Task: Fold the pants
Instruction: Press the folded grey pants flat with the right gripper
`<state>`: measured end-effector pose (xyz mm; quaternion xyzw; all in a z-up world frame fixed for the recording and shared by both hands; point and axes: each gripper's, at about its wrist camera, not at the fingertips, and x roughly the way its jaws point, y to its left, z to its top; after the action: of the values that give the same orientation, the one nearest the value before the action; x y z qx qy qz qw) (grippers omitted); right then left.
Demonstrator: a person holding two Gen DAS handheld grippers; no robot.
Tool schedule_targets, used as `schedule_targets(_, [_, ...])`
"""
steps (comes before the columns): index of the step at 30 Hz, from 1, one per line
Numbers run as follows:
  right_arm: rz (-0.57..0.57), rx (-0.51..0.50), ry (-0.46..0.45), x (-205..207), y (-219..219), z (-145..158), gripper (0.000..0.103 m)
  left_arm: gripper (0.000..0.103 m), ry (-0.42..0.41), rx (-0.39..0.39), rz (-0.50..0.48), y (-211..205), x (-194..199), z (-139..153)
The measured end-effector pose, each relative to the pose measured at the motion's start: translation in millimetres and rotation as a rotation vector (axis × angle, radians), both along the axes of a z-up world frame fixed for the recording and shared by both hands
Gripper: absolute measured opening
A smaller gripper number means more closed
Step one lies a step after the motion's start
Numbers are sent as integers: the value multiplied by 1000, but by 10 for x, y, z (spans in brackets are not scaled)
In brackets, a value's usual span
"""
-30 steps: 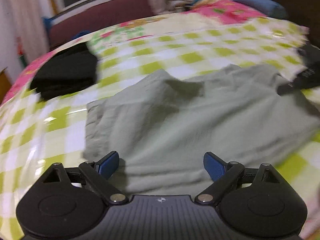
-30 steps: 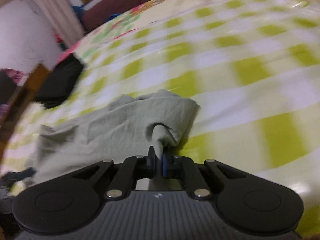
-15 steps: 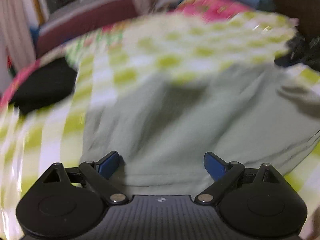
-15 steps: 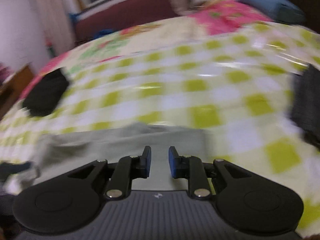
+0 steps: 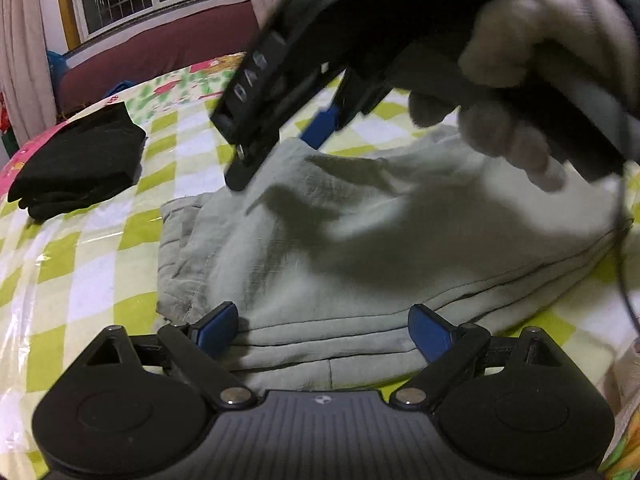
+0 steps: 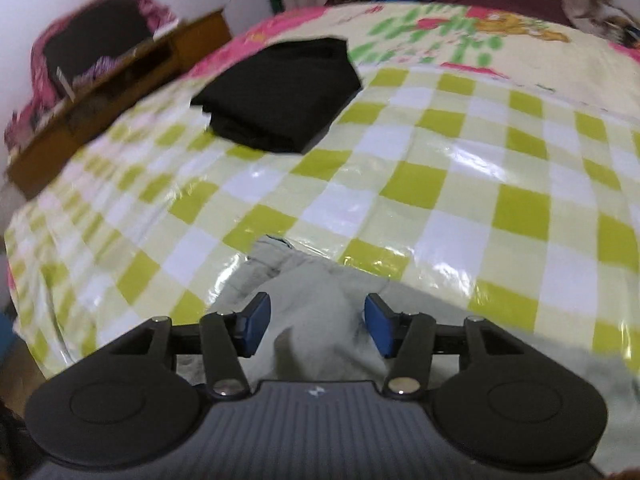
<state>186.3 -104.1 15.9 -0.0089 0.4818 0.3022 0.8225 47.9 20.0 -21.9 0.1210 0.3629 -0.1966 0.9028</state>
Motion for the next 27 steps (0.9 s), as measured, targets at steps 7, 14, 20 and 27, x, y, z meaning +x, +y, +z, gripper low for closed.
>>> schedule_targets(7, [123, -6, 104, 96, 135, -15, 16, 103, -2, -72, 18, 156, 16, 82])
schedule_targets(14, [448, 34, -64, -325, 594, 295, 9, 103, -10, -84, 16, 155, -19, 107])
schedule_targets(20, [250, -62, -174, 45, 568, 155, 7, 103, -18, -55, 13, 107, -23, 60])
schedule_targets(27, [97, -71, -245, 86, 333, 321, 18, 103, -52, -58, 46, 154, -95, 107])
